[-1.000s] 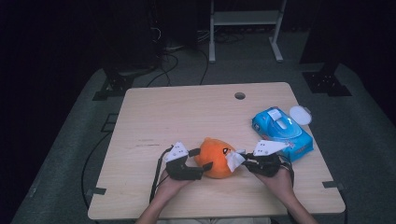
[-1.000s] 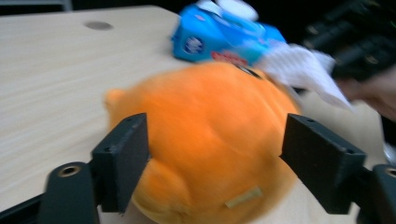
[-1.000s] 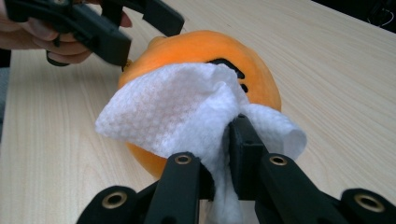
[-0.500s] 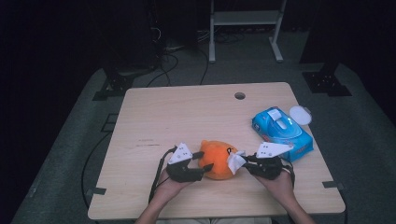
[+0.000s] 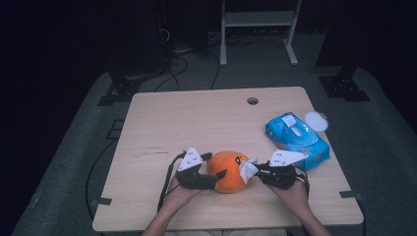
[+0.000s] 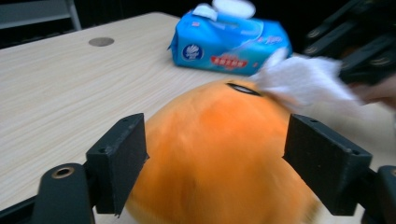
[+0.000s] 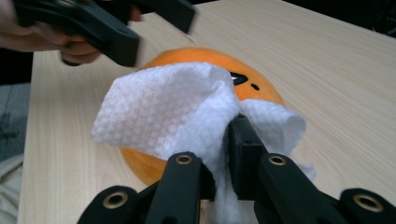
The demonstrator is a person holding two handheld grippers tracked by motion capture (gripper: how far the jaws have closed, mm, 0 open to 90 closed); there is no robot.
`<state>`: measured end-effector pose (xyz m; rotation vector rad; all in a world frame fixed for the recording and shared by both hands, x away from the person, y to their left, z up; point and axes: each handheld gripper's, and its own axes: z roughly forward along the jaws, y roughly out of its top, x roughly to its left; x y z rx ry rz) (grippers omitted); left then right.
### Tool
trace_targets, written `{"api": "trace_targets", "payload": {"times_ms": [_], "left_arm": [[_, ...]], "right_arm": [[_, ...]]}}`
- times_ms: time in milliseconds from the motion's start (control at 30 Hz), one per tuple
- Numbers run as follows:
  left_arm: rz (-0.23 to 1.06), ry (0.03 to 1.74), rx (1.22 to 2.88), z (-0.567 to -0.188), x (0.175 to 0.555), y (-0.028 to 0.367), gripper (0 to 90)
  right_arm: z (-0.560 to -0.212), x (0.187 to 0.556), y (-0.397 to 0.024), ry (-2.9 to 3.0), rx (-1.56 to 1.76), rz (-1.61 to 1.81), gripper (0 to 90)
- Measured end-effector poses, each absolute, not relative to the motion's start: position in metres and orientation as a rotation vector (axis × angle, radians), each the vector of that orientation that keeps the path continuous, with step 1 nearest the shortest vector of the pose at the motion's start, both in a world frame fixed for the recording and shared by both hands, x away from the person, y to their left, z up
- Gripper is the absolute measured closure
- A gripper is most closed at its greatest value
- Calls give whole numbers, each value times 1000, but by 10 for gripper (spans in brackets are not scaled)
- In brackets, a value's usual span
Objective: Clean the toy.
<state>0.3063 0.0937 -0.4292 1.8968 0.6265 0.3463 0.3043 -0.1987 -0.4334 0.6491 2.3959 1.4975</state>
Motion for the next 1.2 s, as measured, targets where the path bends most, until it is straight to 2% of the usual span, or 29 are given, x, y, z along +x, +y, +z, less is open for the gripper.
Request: {"api": "trace_targets", "payload": {"times_ms": [100, 267, 400, 533, 633, 700, 800, 900, 1033, 1200], "left_arm": [[281, 601, 1976, -444, 309, 86, 247], [213, 520, 1996, -437, 305, 89, 270], [257, 561, 2016, -441, 307, 90, 277], [263, 627, 1989, -444, 310, 89, 312], [240, 596, 1980, -443, 312, 90, 301], [150, 556, 1959, -444, 312, 91, 208], [201, 525, 1990, -445, 308, 89, 202], [240, 576, 2005, -446, 311, 90, 286], [210, 597, 1996, -448, 312, 90, 319], [245, 584, 2005, -449, 307, 87, 320]], "right_arm": [[-431, 303, -195, 2398, 615, 1468, 818], [-438, 311, -204, 2377, 695, 1458, 816], [-438, 309, -203, 2365, 699, 1479, 820], [-430, 290, -188, 2392, 572, 1504, 822], [-431, 288, -184, 2399, 538, 1438, 824], [-434, 300, -194, 2382, 629, 1465, 824], [-436, 309, -206, 2349, 721, 1466, 824], [-435, 298, -195, 2353, 663, 1477, 824], [-427, 285, -177, 2383, 542, 1455, 824], [-434, 305, -200, 2334, 722, 1426, 824]]}}
